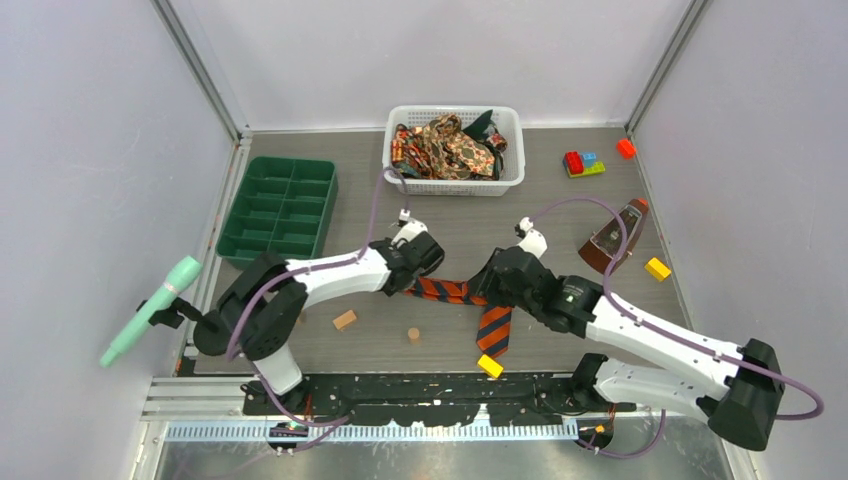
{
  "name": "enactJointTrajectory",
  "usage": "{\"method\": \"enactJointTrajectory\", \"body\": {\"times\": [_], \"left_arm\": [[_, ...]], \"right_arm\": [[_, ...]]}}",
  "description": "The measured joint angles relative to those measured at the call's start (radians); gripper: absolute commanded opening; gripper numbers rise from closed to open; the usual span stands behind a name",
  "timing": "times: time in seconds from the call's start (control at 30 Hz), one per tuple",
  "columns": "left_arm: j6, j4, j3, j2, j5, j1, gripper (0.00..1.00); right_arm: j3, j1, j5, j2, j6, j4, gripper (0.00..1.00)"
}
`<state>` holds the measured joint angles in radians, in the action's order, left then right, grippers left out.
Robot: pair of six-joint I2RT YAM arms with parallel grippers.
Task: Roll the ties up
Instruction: Roll the tie at the center of the board.
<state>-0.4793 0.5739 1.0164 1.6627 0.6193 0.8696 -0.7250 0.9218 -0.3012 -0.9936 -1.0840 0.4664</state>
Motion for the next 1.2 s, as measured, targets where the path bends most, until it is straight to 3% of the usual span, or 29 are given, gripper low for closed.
{"method": "enactJointTrajectory", "body": {"times": [0.27, 0.47, 0.63, 0.8, 1.2], "left_arm": [[-0.013, 0.154, 0.137, 0.190, 0.223, 0.128, 0.04], [-0.042, 0.268, 0.219, 0.307, 0.335, 0.192, 0.18], [-0.059, 0.317, 0.252, 0.331, 0.350, 0.228, 0.37], [-0.067, 0.351, 0.296, 0.348, 0.348, 0.249, 0.48], [-0.067, 0.386, 0.340, 0.376, 0.321, 0.261, 0.51]], "right_arm": [[0.015, 0.000, -0.070, 0.157, -0.026, 0.085, 0.38], [0.015, 0.000, -0.116, 0.219, -0.034, 0.143, 0.41], [0.015, 0.000, -0.124, 0.222, -0.043, 0.169, 0.43], [0.015, 0.000, -0.130, 0.223, -0.048, 0.182, 0.46], [0.015, 0.000, -0.152, 0.241, -0.048, 0.232, 0.50]]}}
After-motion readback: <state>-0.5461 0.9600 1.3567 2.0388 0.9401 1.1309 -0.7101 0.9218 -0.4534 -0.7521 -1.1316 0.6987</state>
